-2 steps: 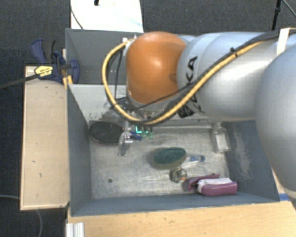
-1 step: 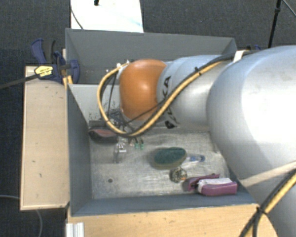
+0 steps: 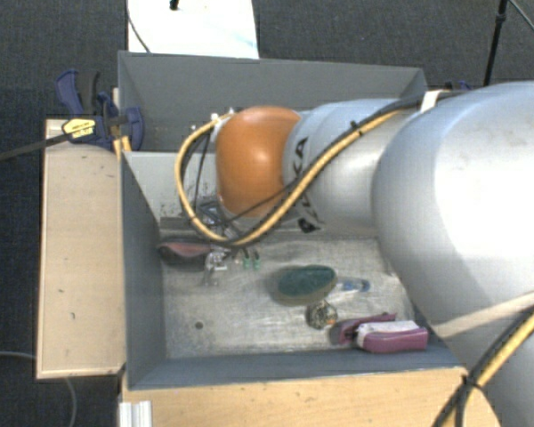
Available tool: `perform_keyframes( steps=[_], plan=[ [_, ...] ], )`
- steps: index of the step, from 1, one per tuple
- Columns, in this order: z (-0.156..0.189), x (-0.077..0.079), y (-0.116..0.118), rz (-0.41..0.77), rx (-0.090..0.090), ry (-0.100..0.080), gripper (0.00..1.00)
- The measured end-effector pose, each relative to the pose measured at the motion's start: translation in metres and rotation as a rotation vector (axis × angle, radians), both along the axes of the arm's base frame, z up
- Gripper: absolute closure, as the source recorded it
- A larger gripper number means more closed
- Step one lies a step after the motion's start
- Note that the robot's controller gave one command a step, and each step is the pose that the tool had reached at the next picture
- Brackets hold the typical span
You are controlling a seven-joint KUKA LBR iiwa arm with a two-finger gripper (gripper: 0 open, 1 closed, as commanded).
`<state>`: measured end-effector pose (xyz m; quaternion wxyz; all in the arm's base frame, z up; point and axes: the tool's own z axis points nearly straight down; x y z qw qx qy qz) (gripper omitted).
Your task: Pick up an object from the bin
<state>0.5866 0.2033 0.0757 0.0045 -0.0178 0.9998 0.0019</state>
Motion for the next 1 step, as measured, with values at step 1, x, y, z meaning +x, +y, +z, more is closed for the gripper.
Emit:
perform_keyframes(
  steps=[1],
  plan=[
    [0.1480, -0.0009, 0.0000, -0.036, 0.000, 0.000, 1.00]
  ],
)
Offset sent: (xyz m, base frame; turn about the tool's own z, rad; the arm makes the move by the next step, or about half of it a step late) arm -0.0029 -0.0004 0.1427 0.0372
